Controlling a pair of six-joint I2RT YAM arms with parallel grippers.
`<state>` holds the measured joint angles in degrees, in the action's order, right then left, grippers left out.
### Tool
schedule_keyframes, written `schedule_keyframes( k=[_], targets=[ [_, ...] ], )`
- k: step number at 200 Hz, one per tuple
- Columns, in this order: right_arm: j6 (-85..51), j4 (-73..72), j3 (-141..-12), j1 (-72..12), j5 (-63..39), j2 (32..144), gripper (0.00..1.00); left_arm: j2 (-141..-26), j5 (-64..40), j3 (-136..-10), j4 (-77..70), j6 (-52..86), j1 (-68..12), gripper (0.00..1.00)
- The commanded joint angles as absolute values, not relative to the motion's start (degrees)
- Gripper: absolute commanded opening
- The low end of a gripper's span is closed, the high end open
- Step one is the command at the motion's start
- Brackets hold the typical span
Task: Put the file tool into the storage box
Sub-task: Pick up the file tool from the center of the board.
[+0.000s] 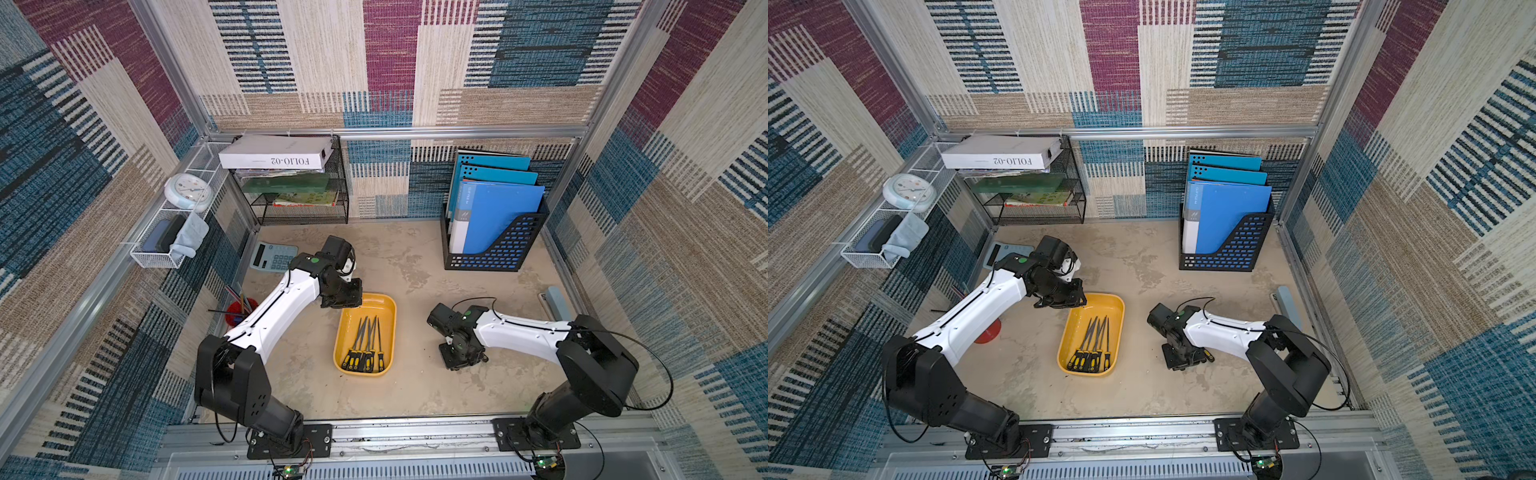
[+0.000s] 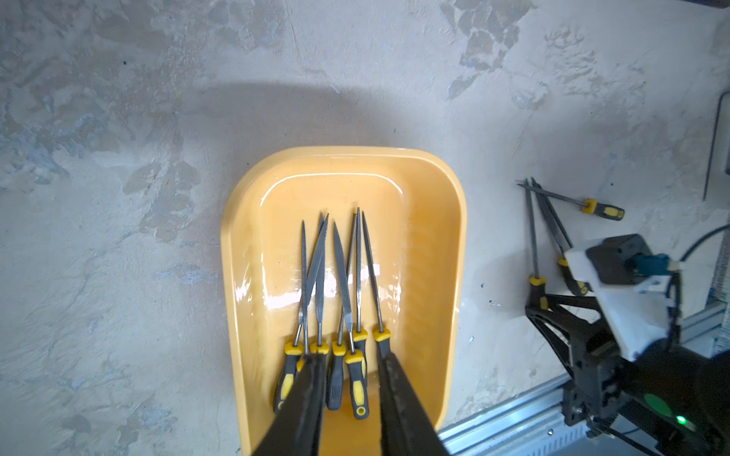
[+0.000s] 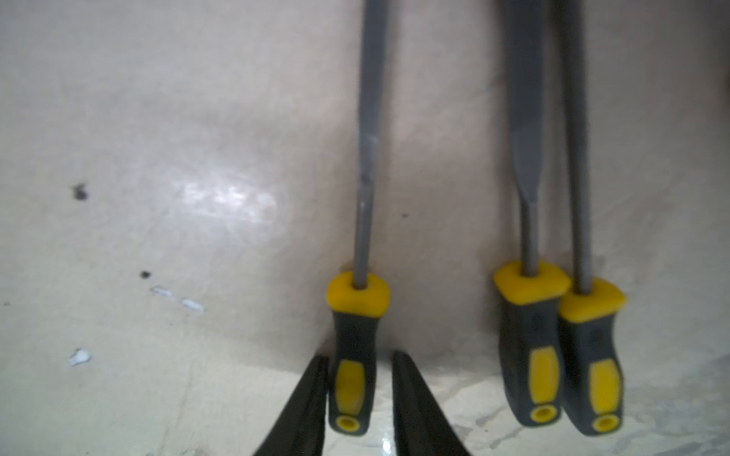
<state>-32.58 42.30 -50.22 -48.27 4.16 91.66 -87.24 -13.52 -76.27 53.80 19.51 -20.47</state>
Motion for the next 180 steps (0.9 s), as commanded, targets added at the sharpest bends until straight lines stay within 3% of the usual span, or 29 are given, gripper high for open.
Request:
schedule_keyframes(
  k=[1, 48, 102, 180],
  targets=[
    [-31.81, 39.64, -51.12, -50.01, 3.61, 93.01, 0.28, -85.75, -15.11, -77.08, 55.57, 20.69, -20.39, 0.30],
    [-33.89, 40.39, -53.41, -53.46, 2.69, 91.22, 0.14, -83.24, -20.15, -76.86, 55.48, 23.53, -20.35, 0.32],
    [-38.84, 35.85, -52.78, -55.02, -5.18, 77.79, 0.12, -79.40, -35.75, -67.47, 41.72, 37.56, -20.98, 0.51],
    [-43.95, 30.22, -55.32, -58.99, -9.16, 77.82, 0.12, -79.73, -33.74, -62.23, 31.21, 47.92, -27.02, 0.61]
  ],
)
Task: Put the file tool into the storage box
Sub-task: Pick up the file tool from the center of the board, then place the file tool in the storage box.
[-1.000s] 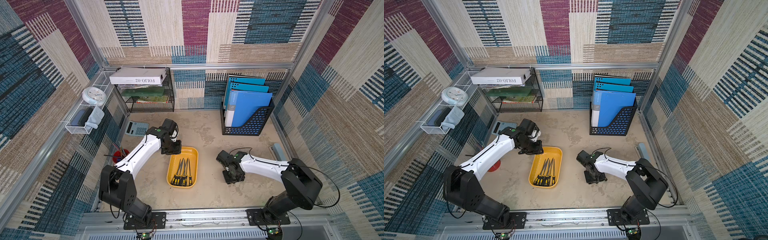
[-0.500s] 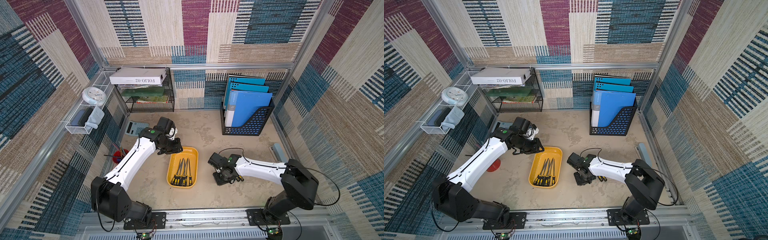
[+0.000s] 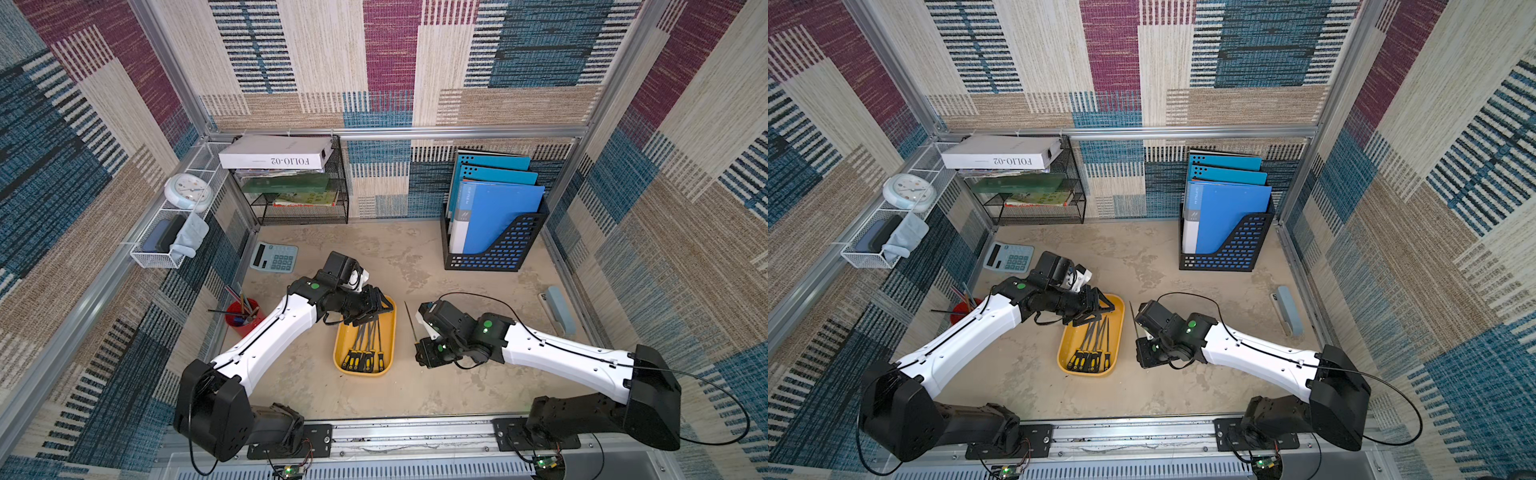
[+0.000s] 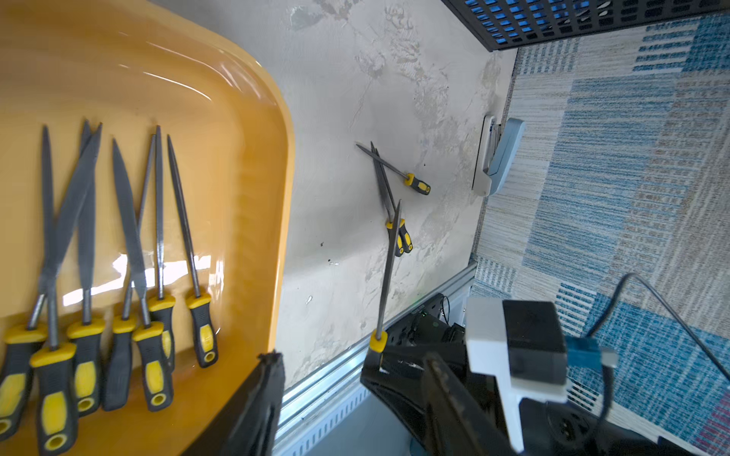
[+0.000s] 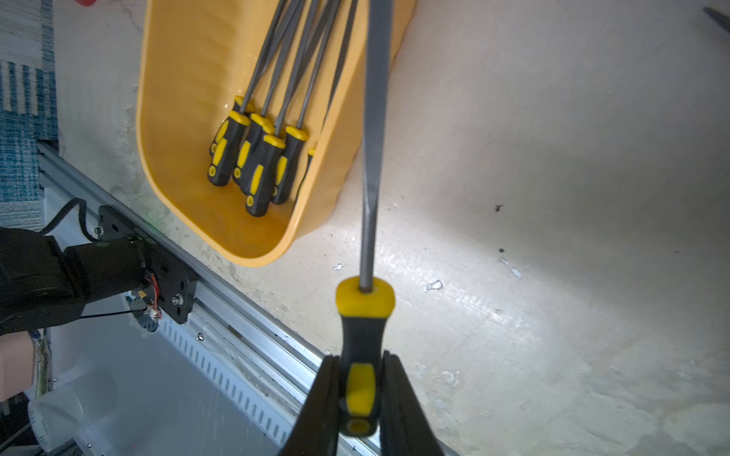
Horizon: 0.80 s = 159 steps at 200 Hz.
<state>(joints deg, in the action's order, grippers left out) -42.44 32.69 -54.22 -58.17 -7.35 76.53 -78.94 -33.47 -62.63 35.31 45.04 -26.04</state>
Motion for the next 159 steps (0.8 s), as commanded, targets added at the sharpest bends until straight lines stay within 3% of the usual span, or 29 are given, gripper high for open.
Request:
schedule_keyframes(
  k=[1, 72, 81, 102, 119, 131, 141, 159],
  targets=[
    [-43.95, 30.18, -55.35, -59.03, -9.20, 77.93, 0.12, -79.81, -33.75, -62.23, 31.16, 47.95, -27.09, 0.61],
    [-45.45, 26.90, -59.73, -62.79, -11.07, 82.20, 0.12, -84.74, -28.32, -64.36, 34.05, 45.21, -28.65, 0.58],
    [-45.47, 26.90, -60.27, -63.01, -11.28, 82.43, 0.12, -85.43, -27.97, -64.66, 34.63, 44.59, -28.65, 0.51],
    [-45.62, 26.92, -60.97, -63.11, -11.34, 82.50, 0.13, -86.49, -26.62, -65.61, 36.17, 43.12, -28.65, 0.15],
    [-45.94, 26.40, -60.95, -63.11, -11.16, 82.10, 0.13, -87.84, -26.31, -67.27, 38.67, 41.07, -28.65, 0.00],
    [-45.97, 26.10, -60.91, -63.02, -11.47, 82.10, 0.15, -88.71, -25.80, -68.60, 40.92, 39.42, -28.63, 0.00],
    [-46.05, 26.49, -61.29, -62.97, -11.47, 82.27, 0.23, -88.77, -25.66, -69.28, 42.01, 38.20, -28.41, 0.00],
    [-46.86, 27.67, -62.28, -62.58, -10.61, 82.11, 0.63, -88.51, -25.03, -71.02, 44.41, 34.83, -27.83, 0.00]
  ],
)
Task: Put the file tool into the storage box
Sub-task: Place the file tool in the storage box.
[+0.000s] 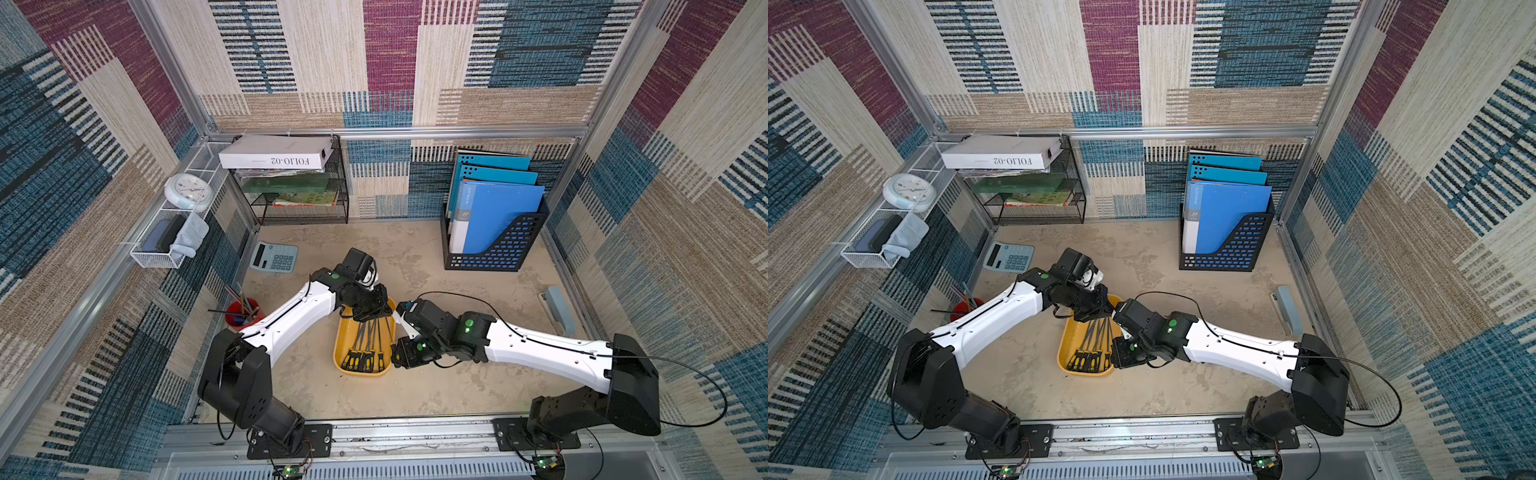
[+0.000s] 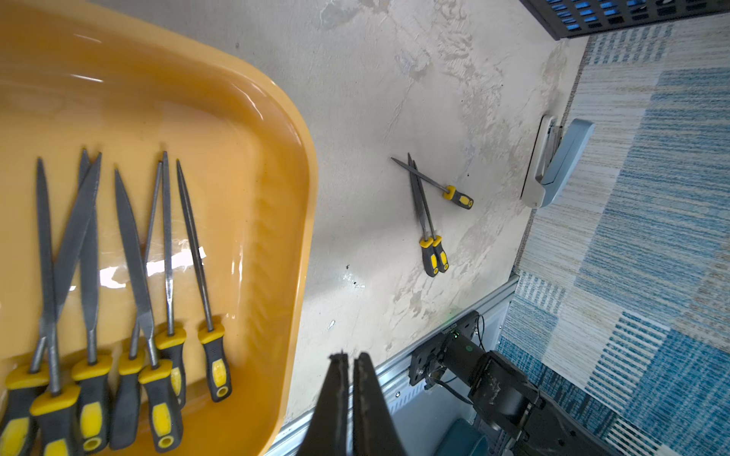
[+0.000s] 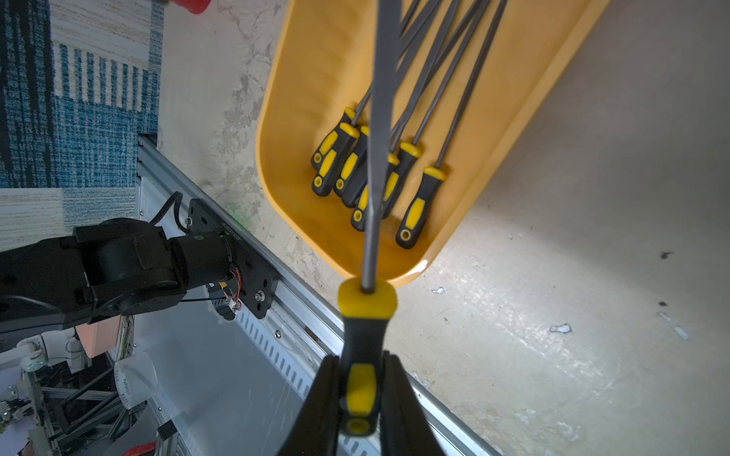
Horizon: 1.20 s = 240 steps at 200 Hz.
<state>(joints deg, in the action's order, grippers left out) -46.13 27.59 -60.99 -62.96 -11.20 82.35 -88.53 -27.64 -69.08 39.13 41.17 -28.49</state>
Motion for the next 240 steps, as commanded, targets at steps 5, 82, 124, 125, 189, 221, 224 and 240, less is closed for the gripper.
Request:
schedule_keyframes(
  k=[5, 82, 124, 125, 189, 221, 224, 240],
  targets=[
    [-47.97, 28.53, -62.53, -62.43, -9.49, 81.97, 0.68, -88.66, -24.52, -71.74, 45.73, 33.40, -27.57, 0.00],
    [-49.75, 44.66, -62.70, -52.04, -5.05, 79.74, 0.82, -98.13, -14.70, -78.78, 54.55, 16.37, -22.33, 0.00],
    [-46.72, 50.79, -60.44, -46.68, -0.91, 79.77, 0.80, -101.13, -11.40, -77.50, 51.57, 16.09, -22.32, 0.00],
    [-46.61, 50.97, -60.41, -46.54, -0.68, 79.83, 0.80, -101.23, -11.33, -77.47, 51.45, 16.13, -22.32, 0.00],
    [-37.56, 52.33, -56.70, -42.91, 5.01, 85.78, 0.78, -103.45, -9.71, -72.68, 47.11, 17.39, -22.29, 0.00],
    [-35.04, 52.39, -56.92, -42.80, 9.29, 88.66, 0.77, -101.90, -9.62, -70.78, 46.19, 18.34, -22.31, 0.12],
    [-34.88, 52.43, -56.92, -42.73, 9.62, 88.78, 0.77, -101.73, -9.66, -70.76, 46.23, 18.36, -22.29, 0.12],
    [-33.73, 51.58, -56.70, -42.73, 10.41, 89.75, 0.77, -101.00, -10.06, -70.50, 46.23, 18.57, -22.32, 0.17]
  ],
)
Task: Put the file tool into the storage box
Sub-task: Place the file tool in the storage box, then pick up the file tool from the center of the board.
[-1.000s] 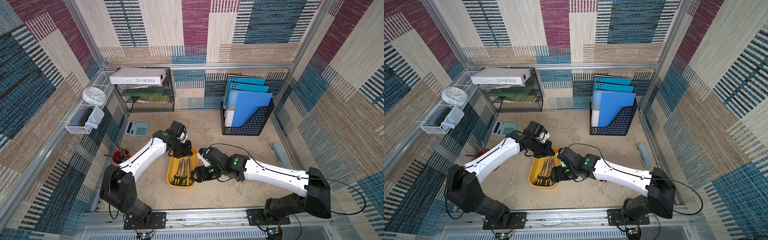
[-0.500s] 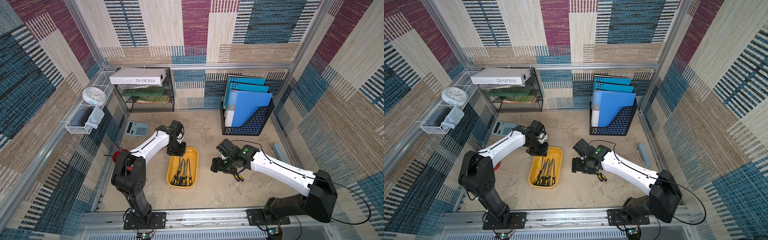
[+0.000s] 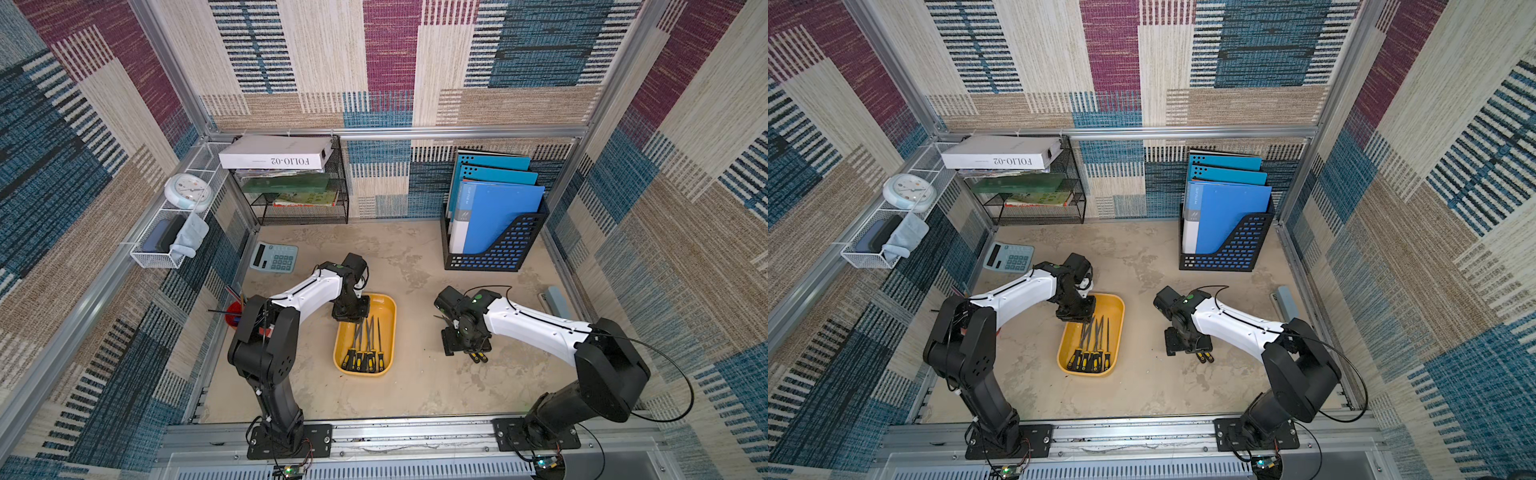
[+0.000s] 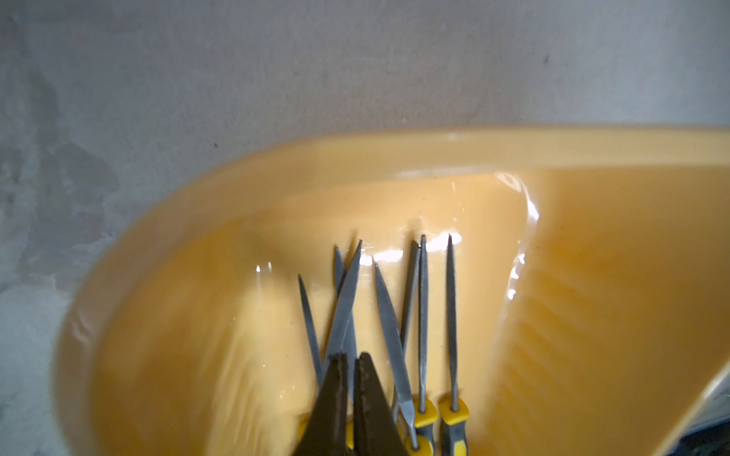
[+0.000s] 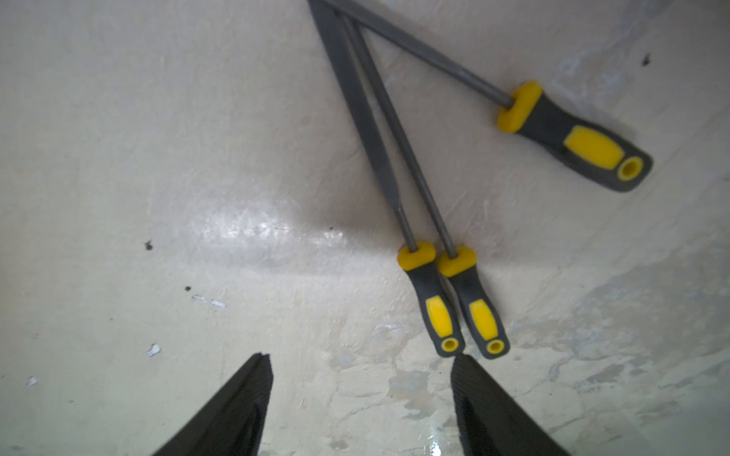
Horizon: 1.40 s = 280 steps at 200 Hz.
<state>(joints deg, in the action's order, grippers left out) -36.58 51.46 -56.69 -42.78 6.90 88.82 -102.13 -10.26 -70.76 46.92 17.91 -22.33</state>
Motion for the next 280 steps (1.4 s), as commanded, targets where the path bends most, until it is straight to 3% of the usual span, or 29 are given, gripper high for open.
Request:
schedule_keyframes(
  k=[1, 137, 173, 242, 261, 280],
  targets=[
    [-33.69, 51.59, -56.65, -42.76, 10.44, 89.79, 0.76, -100.91, -10.08, -70.45, 46.23, 18.56, -22.32, 0.17],
    [-33.61, 42.33, -50.71, -43.22, 4.08, 90.44, 0.67, -92.12, -13.54, -74.78, 51.36, 21.26, -22.32, 0.21],
    [-35.15, 41.76, -50.67, -45.11, 2.56, 90.70, 0.52, -90.38, -13.18, -74.94, 51.80, 21.61, -22.24, 0.20],
    [-37.37, 41.22, -48.61, -46.85, 1.51, 88.98, 0.36, -88.95, -13.62, -74.89, 51.94, 22.09, -22.02, 0.16],
    [-37.69, 41.90, -48.86, -47.17, 1.15, 87.78, 0.37, -88.70, -13.71, -74.89, 51.89, 22.30, -21.97, 0.16],
    [-38.38, 42.95, -48.96, -47.46, 1.55, 86.35, 0.43, -88.59, -13.71, -74.71, 51.95, 22.37, -21.97, 0.16]
  ],
)
